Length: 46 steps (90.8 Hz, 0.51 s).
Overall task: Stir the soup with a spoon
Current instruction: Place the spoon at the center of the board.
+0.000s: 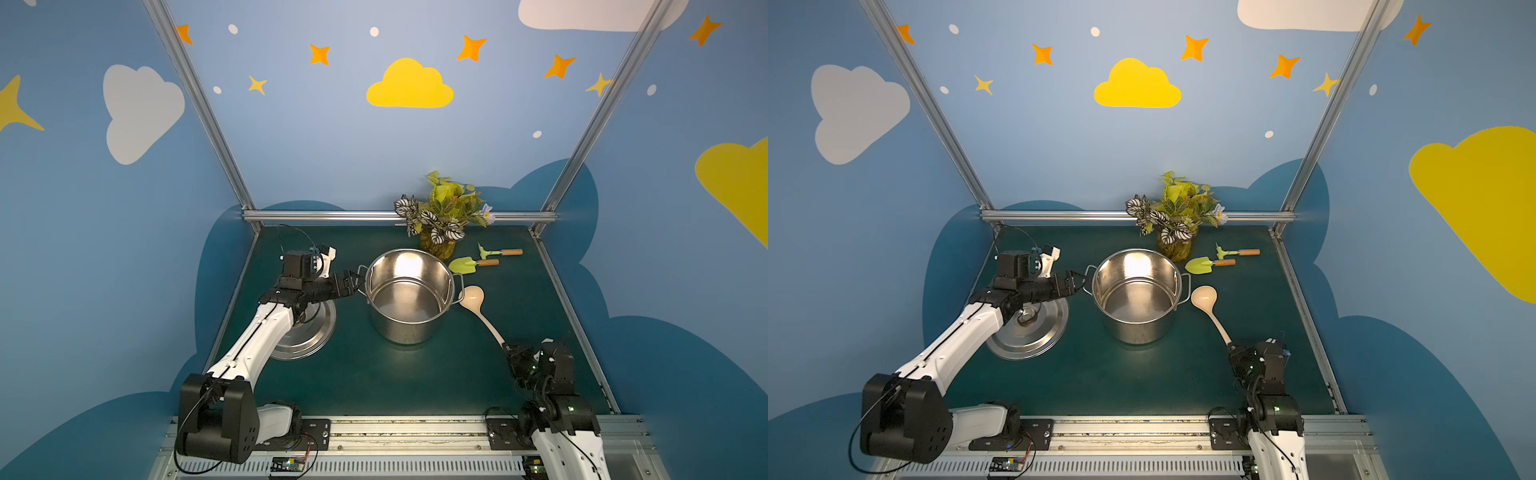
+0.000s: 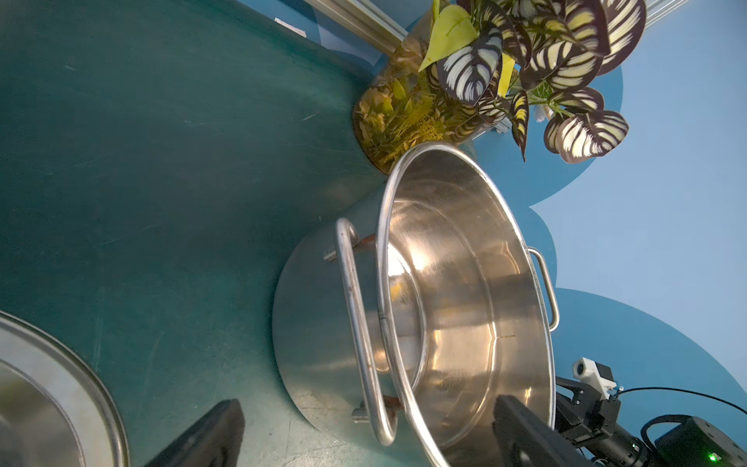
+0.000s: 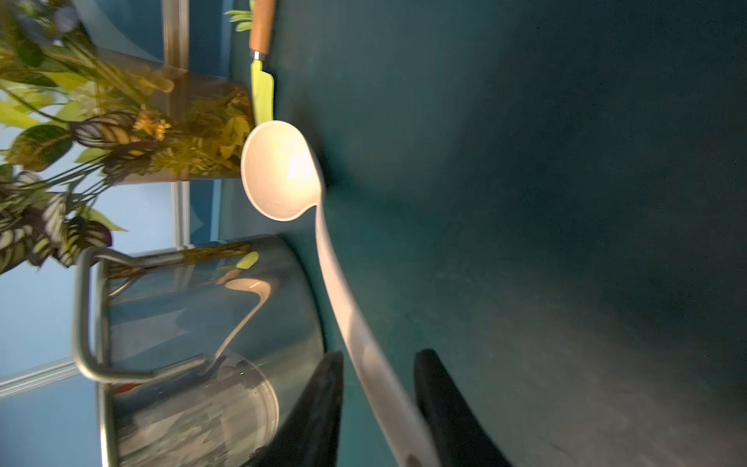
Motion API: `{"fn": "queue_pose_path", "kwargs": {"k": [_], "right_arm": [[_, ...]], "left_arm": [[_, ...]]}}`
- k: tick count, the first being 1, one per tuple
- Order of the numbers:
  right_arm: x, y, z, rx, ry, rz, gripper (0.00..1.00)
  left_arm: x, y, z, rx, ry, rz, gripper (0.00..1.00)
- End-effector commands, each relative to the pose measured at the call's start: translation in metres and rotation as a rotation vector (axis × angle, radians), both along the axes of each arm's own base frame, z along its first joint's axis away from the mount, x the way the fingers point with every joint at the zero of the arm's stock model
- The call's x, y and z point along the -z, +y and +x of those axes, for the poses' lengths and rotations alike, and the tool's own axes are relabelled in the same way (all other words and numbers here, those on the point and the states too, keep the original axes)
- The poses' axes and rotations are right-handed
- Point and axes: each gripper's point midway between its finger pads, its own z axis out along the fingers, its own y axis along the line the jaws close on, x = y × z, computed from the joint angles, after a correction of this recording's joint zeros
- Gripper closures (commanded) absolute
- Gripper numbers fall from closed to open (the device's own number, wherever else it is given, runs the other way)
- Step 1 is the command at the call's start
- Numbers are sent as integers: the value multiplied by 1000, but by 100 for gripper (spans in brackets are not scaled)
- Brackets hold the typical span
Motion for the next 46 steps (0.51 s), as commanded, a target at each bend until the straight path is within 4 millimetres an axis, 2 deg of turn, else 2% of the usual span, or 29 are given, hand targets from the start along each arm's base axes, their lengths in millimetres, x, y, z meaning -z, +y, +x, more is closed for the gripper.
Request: {"fn": "queue_pose_path", "kwargs": {"k": [1,2,3,4,6,31,46], "right_arm": [[14,-9,-14,13,85,-64,45],[14,-10,-15,15,89,-65,26],[15,-10,-16,16,94,-70,14],[16,-11,-17,18,100,-74,8],[16,-13,-19,23,108,-82,3],[11,-45,-41,129,212,-239,2],[-16,-68,-32,194,167,-362,2]], "left_arm": [[-5,4,0,-9,-47,19,0],[-4,4,0,-10,-48,20,0],[-5,5,0,-11,-51,21,0],[-4,5,0,-10,-52,23,0],[-5,5,1,-13,-57,27,0],[1,21,3,-82,-105,113,0],[5,43,4,-170,-157,219,0]]}}
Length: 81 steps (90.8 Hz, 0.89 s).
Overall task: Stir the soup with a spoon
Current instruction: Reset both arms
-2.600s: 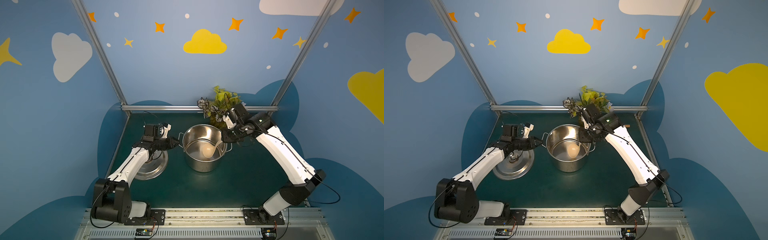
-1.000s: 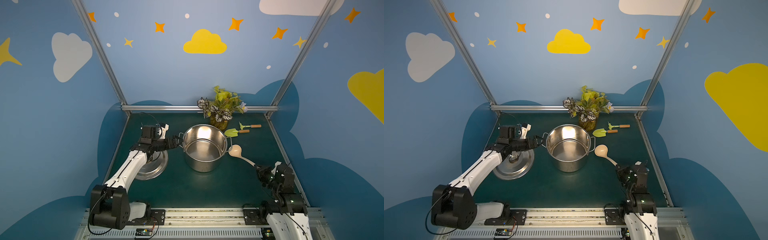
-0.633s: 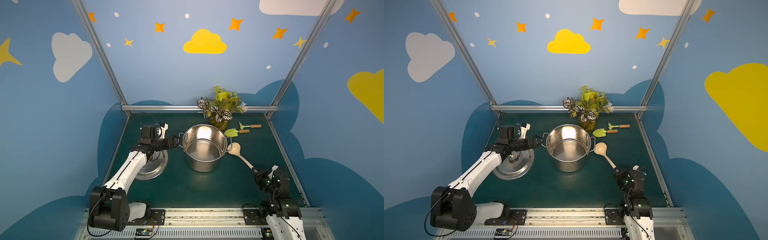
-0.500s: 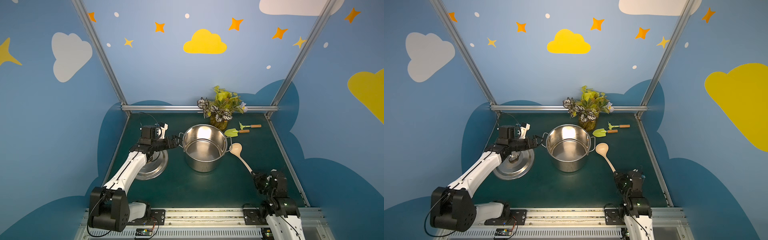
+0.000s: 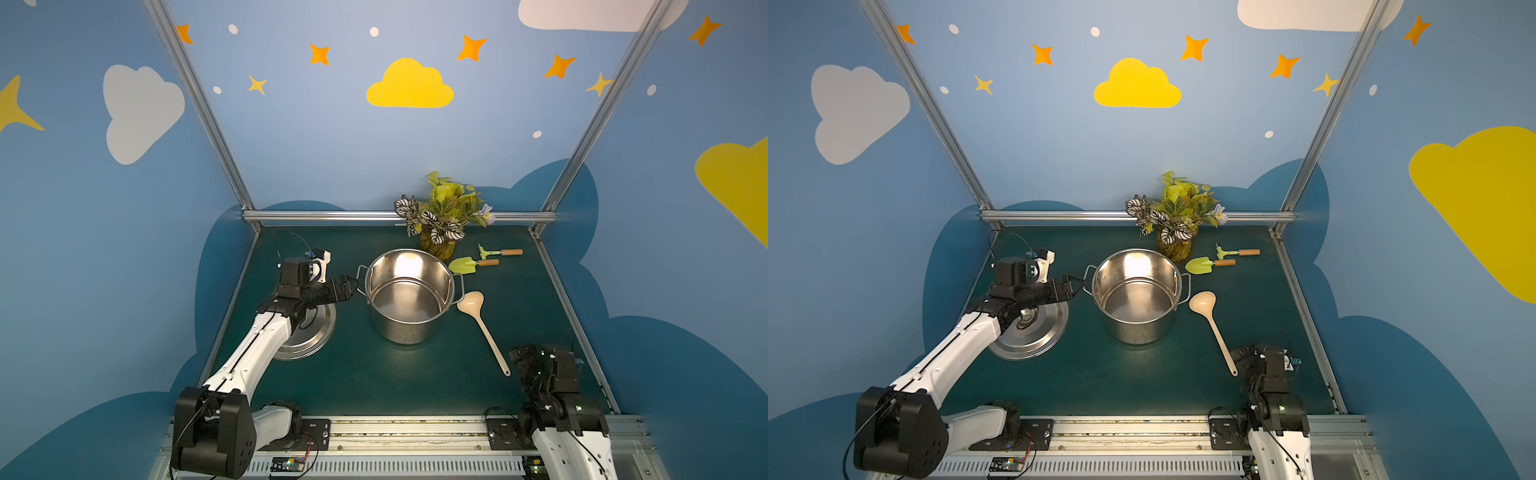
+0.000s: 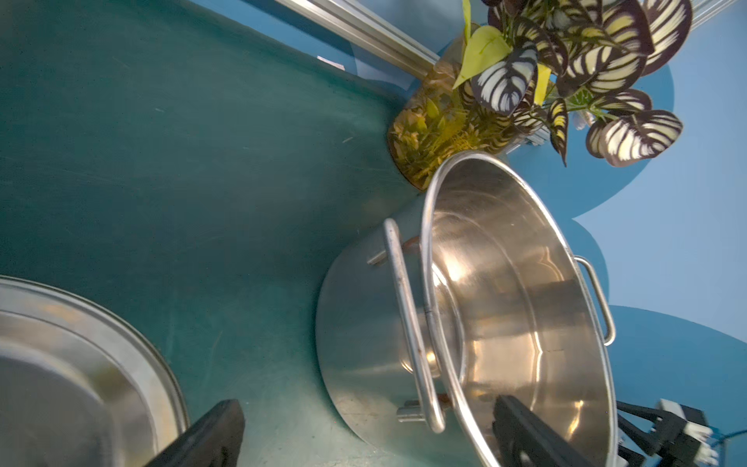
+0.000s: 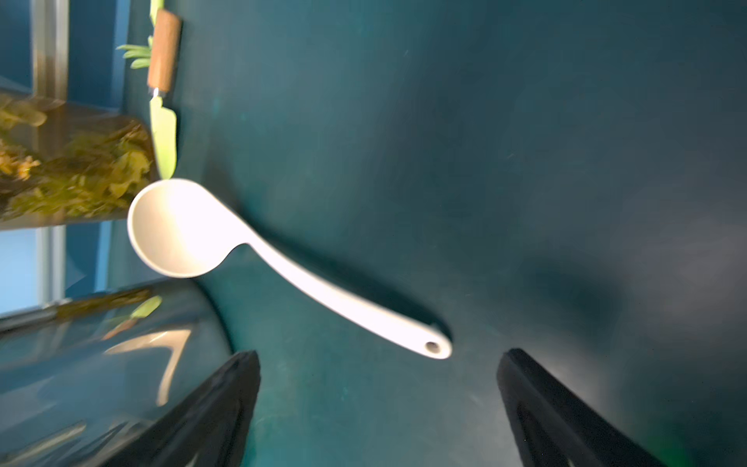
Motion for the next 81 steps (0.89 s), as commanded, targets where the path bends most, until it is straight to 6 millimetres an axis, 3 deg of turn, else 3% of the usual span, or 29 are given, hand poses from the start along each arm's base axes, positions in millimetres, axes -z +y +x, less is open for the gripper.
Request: {"fn": "queue_pose_path", "kwargs": {"k": [1,19,31,45,55,63,81], "right_arm": [[-19,-25,0,48,1,-154,2],[-73,-58,44,38,-152,-475,2],[-90,-66,83,-34,-215,-695,2],[-84,-51,130,-176,-284,-851,2],[-62,-44,154,-274,-207,-883,2],[-42,-40,169,-334,-172,-914,2],[-45,-34,196,-384,-234,-942,2]], "left_arm": [[-5,21,6,-80,-83,108,0],[0,63,5,-222,-203,327,0],[10,88,3,-296,-306,453,0],[33,111,0,-348,-371,482,0],[50,123,5,-355,-352,492,0],[58,122,13,-334,-367,470,0],[73,108,32,-262,-443,421,0]]}}
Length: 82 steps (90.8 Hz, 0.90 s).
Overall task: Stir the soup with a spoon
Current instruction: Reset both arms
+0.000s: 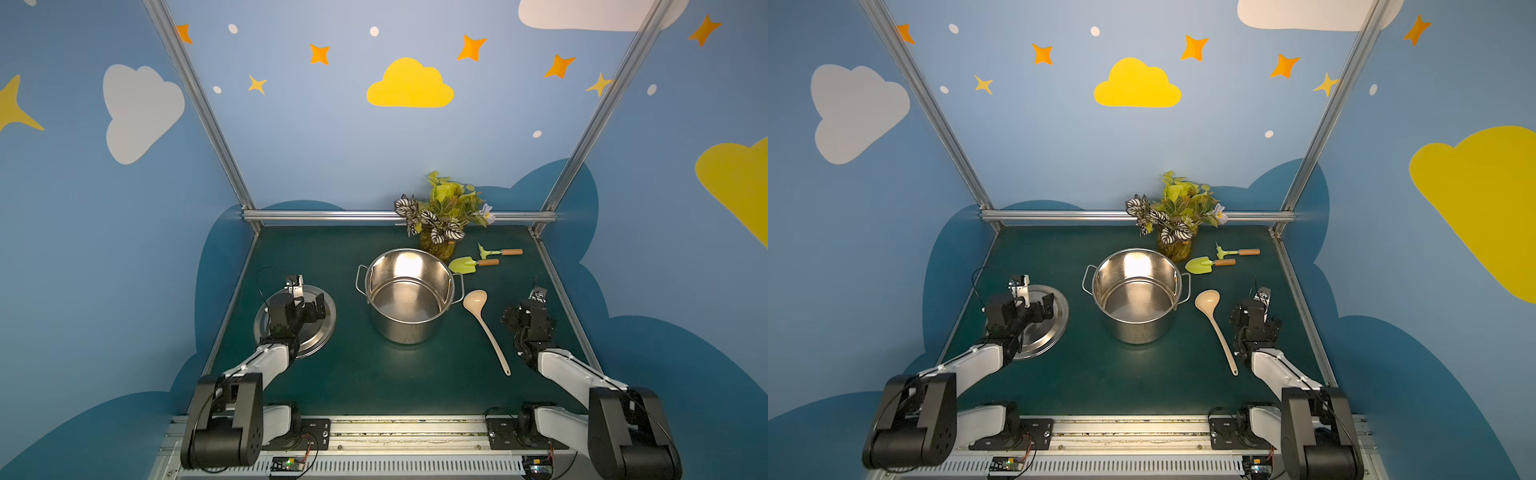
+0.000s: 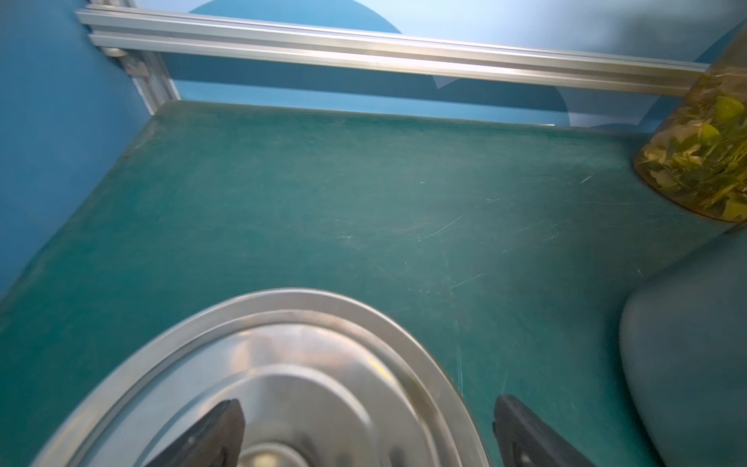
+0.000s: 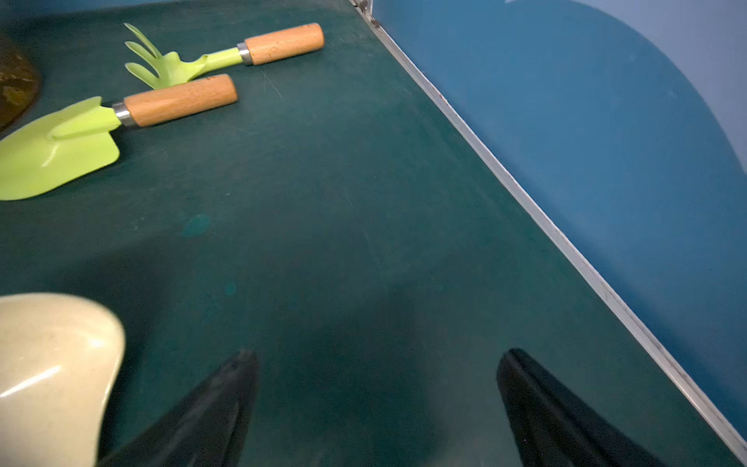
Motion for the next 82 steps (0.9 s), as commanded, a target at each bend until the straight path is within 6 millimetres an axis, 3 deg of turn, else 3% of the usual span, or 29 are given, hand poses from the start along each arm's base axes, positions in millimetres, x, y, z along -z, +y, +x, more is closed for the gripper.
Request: {"fn": "queue_pose_path", "kwargs": {"k": [1,23,32,39,82], "right_arm": [[-42,8,34,-74,-174,-30,2],[-15,16,58,-128,-218,38,2],[-11,20,63,-159,-182,35,2],[-9,19,62,-144,-132,41,2],[-8,20,63,-147,-124,31,2]], "left_arm": [[-19,-12,16,85,-141,1,0],[6,-57,24,314,-156,57,0],[11,-58,24,321,-98,64,0],[11,-47,29,232,-115,93,0],[11,-49,29,230,-117,107,0]]}}
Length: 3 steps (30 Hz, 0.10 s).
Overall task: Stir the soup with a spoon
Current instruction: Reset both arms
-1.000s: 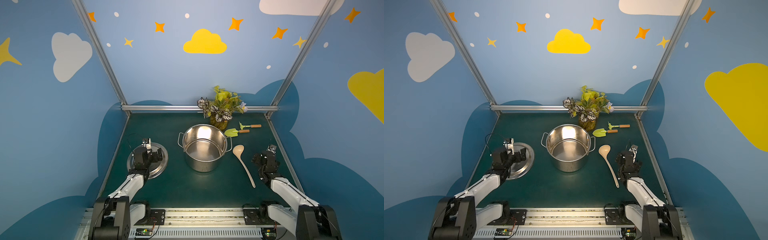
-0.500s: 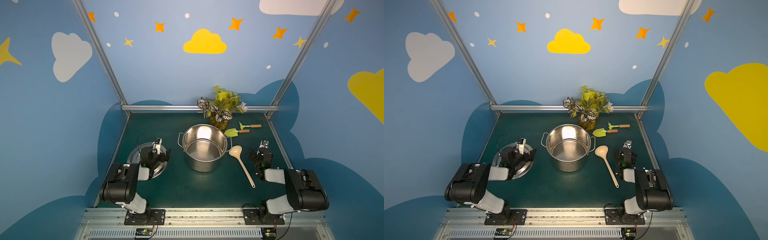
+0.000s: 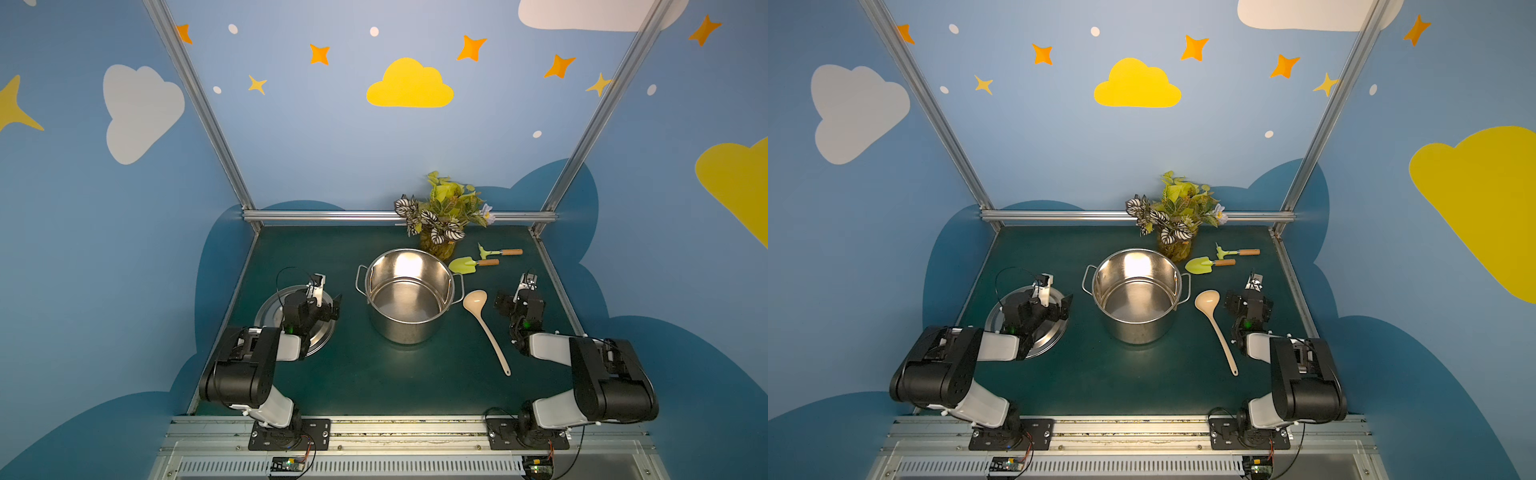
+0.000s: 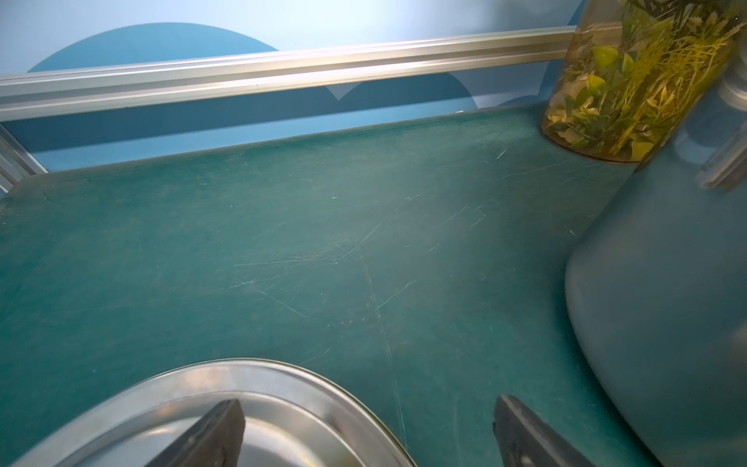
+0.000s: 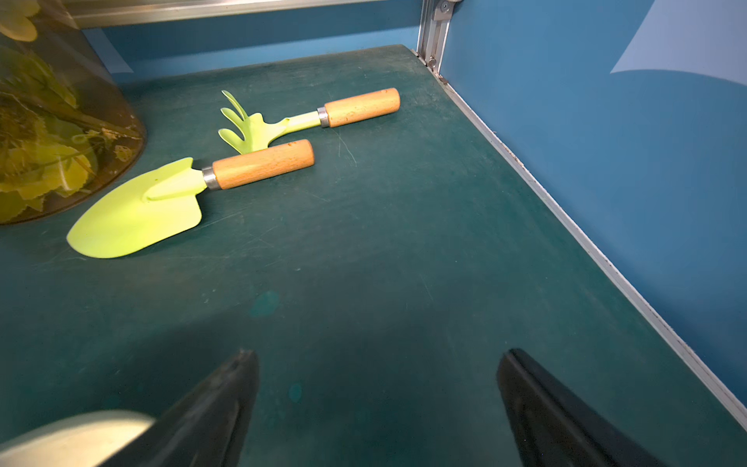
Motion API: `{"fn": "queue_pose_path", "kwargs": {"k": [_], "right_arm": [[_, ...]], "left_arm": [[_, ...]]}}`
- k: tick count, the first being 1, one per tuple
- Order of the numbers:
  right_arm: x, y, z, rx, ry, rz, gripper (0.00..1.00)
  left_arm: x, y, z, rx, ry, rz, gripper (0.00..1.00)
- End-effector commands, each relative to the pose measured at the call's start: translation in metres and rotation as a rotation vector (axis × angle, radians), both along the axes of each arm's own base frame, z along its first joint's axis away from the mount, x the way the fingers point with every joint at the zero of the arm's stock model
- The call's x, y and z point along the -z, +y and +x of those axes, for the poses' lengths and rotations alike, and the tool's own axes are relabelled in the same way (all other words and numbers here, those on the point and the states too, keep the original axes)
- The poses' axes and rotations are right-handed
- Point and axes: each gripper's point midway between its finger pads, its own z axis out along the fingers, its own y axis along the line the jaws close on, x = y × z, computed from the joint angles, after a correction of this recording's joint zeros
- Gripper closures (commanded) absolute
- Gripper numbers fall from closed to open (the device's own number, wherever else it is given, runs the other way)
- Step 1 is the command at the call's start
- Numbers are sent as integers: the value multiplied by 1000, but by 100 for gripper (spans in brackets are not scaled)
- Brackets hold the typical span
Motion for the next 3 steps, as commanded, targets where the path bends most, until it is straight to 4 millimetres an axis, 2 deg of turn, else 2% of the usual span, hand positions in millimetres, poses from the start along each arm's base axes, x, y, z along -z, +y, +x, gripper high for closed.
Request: {"fn": "queue_pose_path", "kwargs": {"k": [1,3], "right_arm": [[-9,2,5,-10,-17,-2,2],[-9,3,5,-12,-20,-1,2]], "left_arm": [[-7,1,5,-2,-30,18,0],[-7,1,5,-1,-32,18,0]]}}
